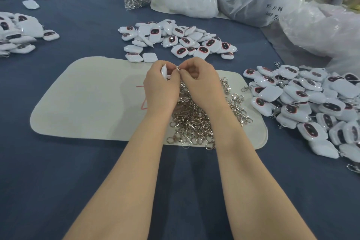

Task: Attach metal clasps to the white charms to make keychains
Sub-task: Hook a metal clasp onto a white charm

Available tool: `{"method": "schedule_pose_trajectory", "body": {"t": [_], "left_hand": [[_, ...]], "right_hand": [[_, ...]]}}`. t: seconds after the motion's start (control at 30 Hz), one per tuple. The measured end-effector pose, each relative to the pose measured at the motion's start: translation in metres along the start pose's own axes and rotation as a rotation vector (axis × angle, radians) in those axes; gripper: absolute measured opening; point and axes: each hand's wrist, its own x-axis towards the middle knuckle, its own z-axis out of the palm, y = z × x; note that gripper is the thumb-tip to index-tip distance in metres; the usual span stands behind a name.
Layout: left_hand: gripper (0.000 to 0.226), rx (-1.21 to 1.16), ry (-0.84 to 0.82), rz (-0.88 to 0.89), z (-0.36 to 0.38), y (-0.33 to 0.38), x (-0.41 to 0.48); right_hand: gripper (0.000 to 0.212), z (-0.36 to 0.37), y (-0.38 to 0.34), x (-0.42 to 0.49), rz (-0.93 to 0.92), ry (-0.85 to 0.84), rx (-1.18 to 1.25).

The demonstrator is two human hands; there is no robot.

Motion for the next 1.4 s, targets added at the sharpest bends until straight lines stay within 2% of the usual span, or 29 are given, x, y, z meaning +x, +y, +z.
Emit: {"method": "schedule_pose_trajectory", "body": {"t": [0.4,0.5,0.63,0.73,0.9,1.1,1.23,1.4], "left_hand": [[0.007,0.005,-0.030,0.019,0.0005,0.0020,-0.0007],[0.007,0.060,-0.063,0.050,0.0012,0.0016,-0.0026],[0.019,0.060,-0.084,0.067,0.0007,0.0024,-0.0035],[0.012,0.025,-0.081,-0.004,0.0001,0.0022,-0.0016],[0.012,-0.001,-0.047,-0.049,0.0019,0.0017,0.0001],[0.010,-0.041,0.003,-0.080,0.0004,0.0010,0.0024],[0.009,-0.049,-0.038,-0.043,0.0005,0.0027,-0.0002],[0.008,-0.028,-0.072,-0.009,0.0005,0.0018,-0.0015]], "right_hand": [[0.008,0.0016,0.0037,0.0015,0.041,0.042,-0.056],[0.009,0.0024,0.0034,0.0001,-0.027,0.065,-0.139],[0.011,0.0042,0.0025,0.0000,-0.111,0.067,-0.237],[0.009,0.0048,0.0028,-0.0008,-0.099,0.061,-0.180],[0.007,0.0057,0.0031,-0.0006,-0.037,0.065,-0.022],[0.009,0.0096,0.0029,-0.0026,-0.055,0.059,-0.037],[0.010,0.0094,0.0030,-0.0021,-0.067,0.130,-0.037],[0.010,0.0085,0.0045,-0.0021,-0.075,0.121,-0.065]]}}
